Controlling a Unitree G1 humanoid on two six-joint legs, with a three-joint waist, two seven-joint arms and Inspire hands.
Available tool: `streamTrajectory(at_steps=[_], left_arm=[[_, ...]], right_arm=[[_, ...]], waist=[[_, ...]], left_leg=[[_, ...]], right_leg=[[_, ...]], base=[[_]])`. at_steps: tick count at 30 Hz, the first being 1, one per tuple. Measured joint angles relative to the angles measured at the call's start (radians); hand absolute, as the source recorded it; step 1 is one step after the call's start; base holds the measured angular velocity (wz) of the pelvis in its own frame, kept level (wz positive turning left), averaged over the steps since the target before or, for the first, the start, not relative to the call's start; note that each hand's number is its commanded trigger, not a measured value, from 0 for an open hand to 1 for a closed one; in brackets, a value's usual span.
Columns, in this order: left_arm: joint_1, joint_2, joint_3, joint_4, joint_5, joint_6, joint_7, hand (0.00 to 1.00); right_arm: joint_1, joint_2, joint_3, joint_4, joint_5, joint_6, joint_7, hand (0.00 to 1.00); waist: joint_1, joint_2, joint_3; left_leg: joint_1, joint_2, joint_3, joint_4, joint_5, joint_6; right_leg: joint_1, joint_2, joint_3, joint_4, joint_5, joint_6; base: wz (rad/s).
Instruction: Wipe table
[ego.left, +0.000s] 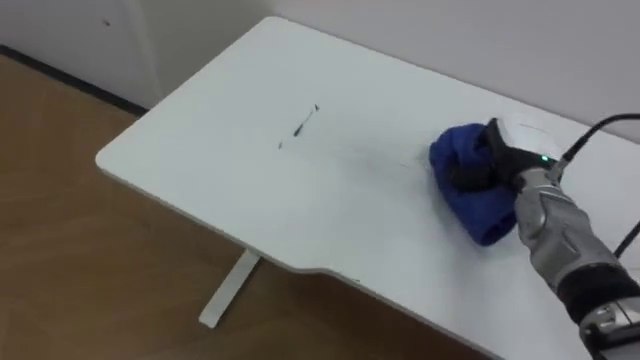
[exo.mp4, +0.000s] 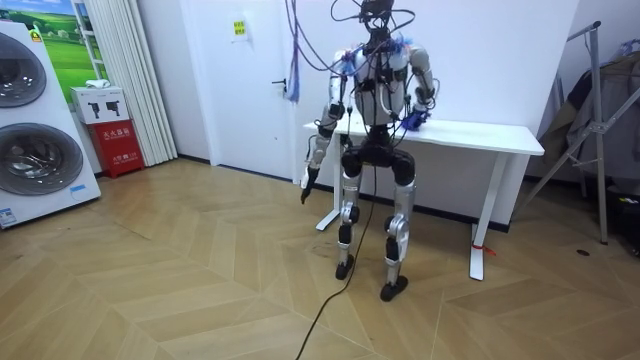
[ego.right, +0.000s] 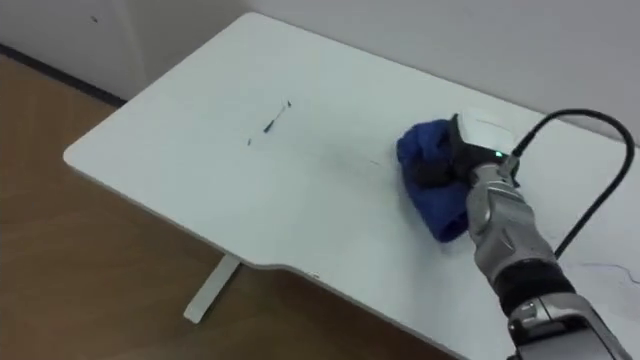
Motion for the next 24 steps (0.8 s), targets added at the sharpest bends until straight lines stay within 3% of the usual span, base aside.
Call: streamTrajectory(at_steps=[3,6,8,10,13,15,16,17,18,19,20,21,22,23,24], left_arm=[[-0.001,-0.002,0.05,0.001,0.013,0.0,-0.004,0.0],[-0.01,0.009,0.059,-0.005,0.012,-0.019,-0.001,0.0],[-0.019,0.01,0.059,-0.02,0.012,-0.029,0.005,0.0],[-0.03,0.01,0.057,-0.051,0.012,-0.036,0.009,0.0],[-0.059,0.001,0.038,-0.069,-0.002,-0.043,0.031,0.0],[-0.107,-0.007,-0.009,-0.038,0.001,-0.048,0.045,0.0],[-0.105,-0.011,-0.016,-0.031,0.003,-0.049,0.048,0.0],[-0.116,-0.012,-0.036,-0.006,0.003,-0.053,0.049,0.0],[-0.132,-0.012,-0.047,0.029,0.003,-0.052,0.05,0.0],[-0.131,-0.012,-0.053,0.035,0.003,-0.051,0.05,0.0],[-0.126,-0.012,-0.056,0.038,0.001,-0.052,0.05,0.0],[-0.138,-0.007,-0.057,0.048,0.001,-0.05,0.049,0.0],[-0.15,-0.005,-0.059,0.047,0.0,-0.048,0.048,0.0],[-0.158,-0.004,-0.068,0.042,0.0,-0.049,0.048,0.0],[-0.161,-0.003,-0.077,0.036,0.0,-0.05,0.046,0.0]], right_arm=[[0.114,0.0,-0.163,-0.004,0.024,-0.079,-0.063,1.0],[0.205,-0.021,-0.269,0.007,0.068,-0.116,-0.096,1.0],[0.252,-0.04,-0.299,0.012,0.077,-0.116,-0.108,1.0],[0.272,-0.046,-0.32,0.007,0.079,-0.112,-0.116,1.0],[0.255,-0.029,-0.3,-0.007,0.079,-0.058,-0.119,1.0],[0.19,0.006,-0.25,-0.008,0.053,0.017,-0.109,1.0],[0.164,0.018,-0.221,-0.009,0.042,0.036,-0.1,1.0],[0.106,0.044,-0.147,-0.014,0.007,0.066,-0.077,1.0],[0.054,0.08,-0.069,-0.02,-0.03,0.076,-0.05,1.0],[0.026,0.102,-0.032,-0.022,-0.047,0.078,-0.035,1.0],[-0.036,0.147,0.023,-0.024,-0.087,0.079,-0.01,1.0],[-0.082,0.191,0.066,-0.028,-0.112,0.067,0.009,1.0],[-0.095,0.2,0.08,-0.028,-0.116,0.051,0.014,1.0],[-0.121,0.203,0.093,-0.026,-0.123,0.022,0.022,1.0],[-0.15,0.202,0.093,-0.017,-0.123,0.015,0.023,1.0]], waist=[[-0.062,0.008,-0.0009],[-0.129,0.016,-0.0105],[-0.146,0.021,-0.0261],[-0.16,0.02,-0.0263],[-0.159,0.031,-0.0255],[-0.092,0.048,-0.0215],[-0.069,0.053,-0.0205],[-0.036,0.061,-0.0149],[0.001,0.066,-0.011],[0.028,0.068,-0.0108],[0.077,0.069,-0.0078],[0.098,0.064,-0.0021],[0.111,0.059,0.0],[0.158,0.051,0.0032],[0.194,0.048,0.0016]], left_leg=[[0.007,-0.008,-0.006,0.001,-0.003,0.004],[0.019,-0.013,-0.008,0.003,-0.012,0.01],[0.028,-0.017,0.001,0.003,-0.017,0.013],[0.034,-0.022,0.009,0.005,-0.019,0.017],[0.033,-0.013,0.041,0.039,-0.042,0.019],[0.043,0.014,0.114,0.058,-0.061,0.016],[0.043,0.021,0.138,0.066,-0.067,0.016],[0.041,0.038,0.173,0.091,-0.083,0.013],[0.039,0.068,0.214,0.117,-0.103,0.018],[0.038,0.079,0.236,0.128,-0.112,0.017],[0.026,0.106,0.271,0.154,-0.128,0.012],[0.001,0.123,0.271,0.179,-0.133,0.011],[-0.008,0.13,0.279,0.185,-0.133,0.008],[-0.028,0.142,0.301,0.195,-0.131,-0.001],[-0.054,0.143,0.294,0.203,-0.123,-0.002]], right_leg=[[0.017,-0.006,-0.002,-0.001,-0.004,0.007],[0.034,-0.011,-0.013,0.002,-0.006,0.01],[0.038,-0.02,-0.024,0.011,-0.01,0.017],[0.038,-0.032,-0.029,0.031,-0.02,0.032],[0.033,-0.038,-0.056,0.054,-0.022,0.033],[-0.019,-0.051,-0.058,0.128,-0.024,0.029],[-0.041,-0.056,-0.064,0.152,-0.024,0.025],[-0.072,-0.069,-0.103,0.198,-0.022,0.009],[-0.096,-0.084,-0.153,0.24,-0.02,0.0],[-0.113,-0.092,-0.166,0.263,-0.02,-0.001],[-0.146,-0.106,-0.188,0.31,-0.02,-0.003],[-0.164,-0.146,-0.213,0.405,-0.036,-0.01],[-0.165,-0.177,-0.22,0.451,-0.044,-0.007],[-0.17,-0.244,-0.213,0.512,-0.051,-0.002],[-0.172,-0.299,-0.202,0.519,-0.051,0.002]], base=[[0.23],[0.06],[-0.16],[-0.18],[-0.4],[-0.94],[-1.27],[-1.18],[-1.11],[-1.03],[-0.55],[-0.2],[0.4],[0.47],[0.44]])
